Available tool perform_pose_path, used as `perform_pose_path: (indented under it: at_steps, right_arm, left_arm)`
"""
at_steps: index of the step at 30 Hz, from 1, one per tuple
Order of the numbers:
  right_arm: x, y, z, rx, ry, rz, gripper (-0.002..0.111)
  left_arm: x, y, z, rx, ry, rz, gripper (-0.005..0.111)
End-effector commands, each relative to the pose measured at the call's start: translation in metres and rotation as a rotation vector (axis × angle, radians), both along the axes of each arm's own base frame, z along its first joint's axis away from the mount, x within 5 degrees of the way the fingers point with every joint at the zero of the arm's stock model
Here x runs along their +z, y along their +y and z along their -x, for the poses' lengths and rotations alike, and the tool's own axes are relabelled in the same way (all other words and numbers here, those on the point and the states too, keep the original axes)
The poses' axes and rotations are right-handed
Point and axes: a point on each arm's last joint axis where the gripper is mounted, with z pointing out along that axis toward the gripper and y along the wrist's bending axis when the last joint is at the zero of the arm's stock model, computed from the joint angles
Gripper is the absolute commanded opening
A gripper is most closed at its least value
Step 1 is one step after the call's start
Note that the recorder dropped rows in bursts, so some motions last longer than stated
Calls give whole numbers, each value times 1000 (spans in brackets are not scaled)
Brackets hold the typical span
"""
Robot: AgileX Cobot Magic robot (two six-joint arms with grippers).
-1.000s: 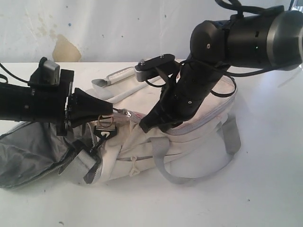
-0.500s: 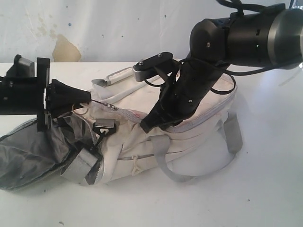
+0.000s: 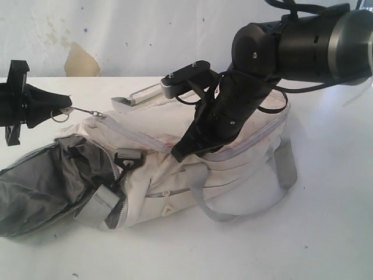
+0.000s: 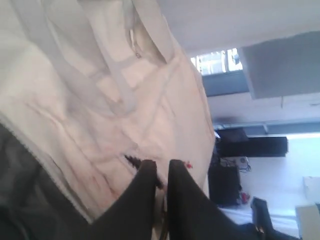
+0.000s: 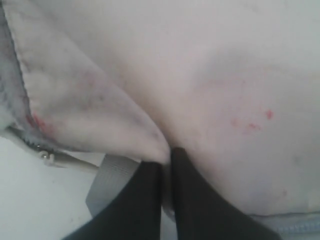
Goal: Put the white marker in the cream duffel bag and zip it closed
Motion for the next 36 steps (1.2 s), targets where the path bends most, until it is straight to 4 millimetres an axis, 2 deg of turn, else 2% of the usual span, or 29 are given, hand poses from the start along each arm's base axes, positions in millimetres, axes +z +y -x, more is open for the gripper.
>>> perform_pose_path:
  at_steps: [1,7,14,18,20,23,25,27,31,36]
  right_arm:
    - [-5,-13,-2,14,6,99,0]
    - [-3,-10,-7,-17,-50,49,0]
    - [-1,-8,-10,-42,-85,13,0]
    - [-1,-6,-13,-61,-97,-11,2]
    - [0,-4,-13,-72,-95,-37,13]
    - [1,1,-12,-112,-68,-113,40]
    - [2,3,-11,-133,-50,-153,56]
    - [5,4,-10,-143,-42,-173,66]
    - [16,2,-6,-192,-33,-203,67]
    - [45,-9,3,-346,13,-232,67]
  left_arm:
    - [13,24,-21,210,-55,-96,0]
    - [25,36,-37,312,-97,-201,0]
    - [30,37,-39,274,-185,-277,0]
    - [34,30,-36,177,-280,-281,15]
    - [37,26,-35,126,-332,-278,29]
    - [42,23,-34,71,-413,-294,51]
    - [45,22,-34,27,-473,-348,57]
    - [49,23,-33,-14,-494,-445,52]
    - [59,33,-28,32,-402,-615,34]
    - [79,46,-15,130,-317,-787,33]
